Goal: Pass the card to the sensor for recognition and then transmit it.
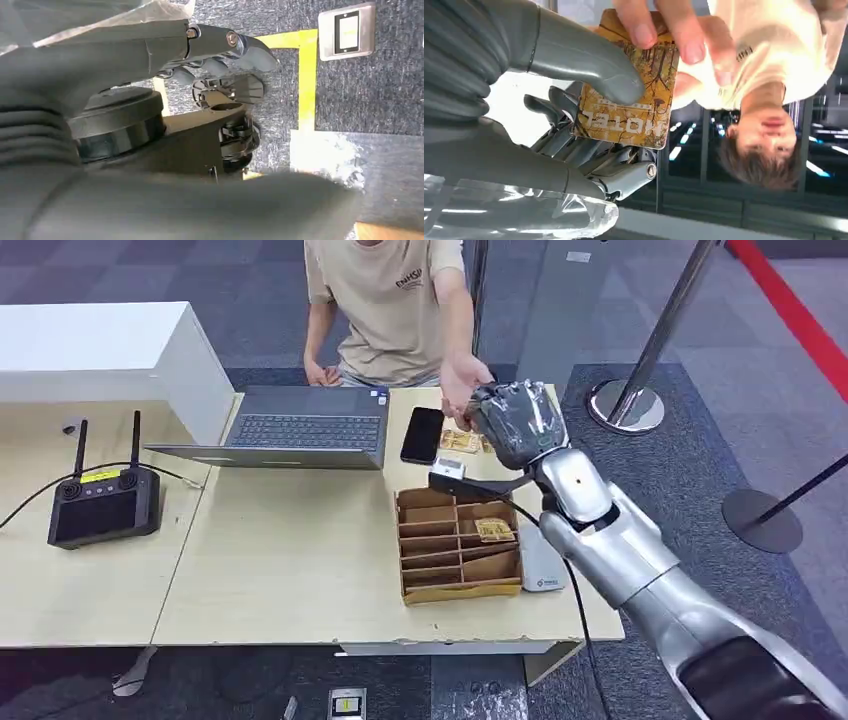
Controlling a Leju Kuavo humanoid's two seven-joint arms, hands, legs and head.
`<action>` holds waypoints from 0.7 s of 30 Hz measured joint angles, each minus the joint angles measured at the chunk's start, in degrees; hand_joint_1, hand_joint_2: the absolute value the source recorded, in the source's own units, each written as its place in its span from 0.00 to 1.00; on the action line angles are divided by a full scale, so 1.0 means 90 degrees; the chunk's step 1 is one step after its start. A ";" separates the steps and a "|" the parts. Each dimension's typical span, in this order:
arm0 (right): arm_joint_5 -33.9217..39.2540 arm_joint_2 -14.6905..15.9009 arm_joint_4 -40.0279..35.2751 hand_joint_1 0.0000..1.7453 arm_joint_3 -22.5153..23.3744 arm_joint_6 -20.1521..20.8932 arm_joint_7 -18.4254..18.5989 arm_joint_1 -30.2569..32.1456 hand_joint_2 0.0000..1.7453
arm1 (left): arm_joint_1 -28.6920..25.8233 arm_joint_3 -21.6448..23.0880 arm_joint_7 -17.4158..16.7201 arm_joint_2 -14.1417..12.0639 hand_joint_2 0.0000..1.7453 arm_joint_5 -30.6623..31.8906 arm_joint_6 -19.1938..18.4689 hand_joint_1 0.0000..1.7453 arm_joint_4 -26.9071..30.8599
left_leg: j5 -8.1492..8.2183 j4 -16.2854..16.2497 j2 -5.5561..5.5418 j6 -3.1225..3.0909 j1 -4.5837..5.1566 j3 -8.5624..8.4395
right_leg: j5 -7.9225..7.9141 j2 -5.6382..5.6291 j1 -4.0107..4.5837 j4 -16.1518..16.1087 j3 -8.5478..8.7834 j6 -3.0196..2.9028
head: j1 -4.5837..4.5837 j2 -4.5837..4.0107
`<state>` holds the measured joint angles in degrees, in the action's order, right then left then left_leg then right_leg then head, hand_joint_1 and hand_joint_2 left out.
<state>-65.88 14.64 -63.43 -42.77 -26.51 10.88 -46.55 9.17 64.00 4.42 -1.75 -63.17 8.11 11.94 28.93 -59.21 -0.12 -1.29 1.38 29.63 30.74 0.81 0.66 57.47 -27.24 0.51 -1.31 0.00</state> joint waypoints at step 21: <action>0.3974 0.0126 -0.1567 0.00 0.0605 -0.0340 -0.0849 0.0672 0.00 | -0.0196 -0.0007 0.0292 -0.0046 1.00 -0.0192 0.0182 0.00 -0.0005 | 0.0000 0.0000 0.0002 0.0000 -0.0001 -0.0003 | 0.0001 -0.0001 0.0000 -0.0001 -0.0002 0.0000 | -0.0002 0.0000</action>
<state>-30.11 15.78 -77.53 -37.33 -29.57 3.24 -40.50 7.40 63.93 7.04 -2.16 -64.90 9.75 11.89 28.94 -59.22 -0.10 -1.28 1.37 29.61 30.75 0.80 0.66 57.47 -27.26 0.51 -1.33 0.00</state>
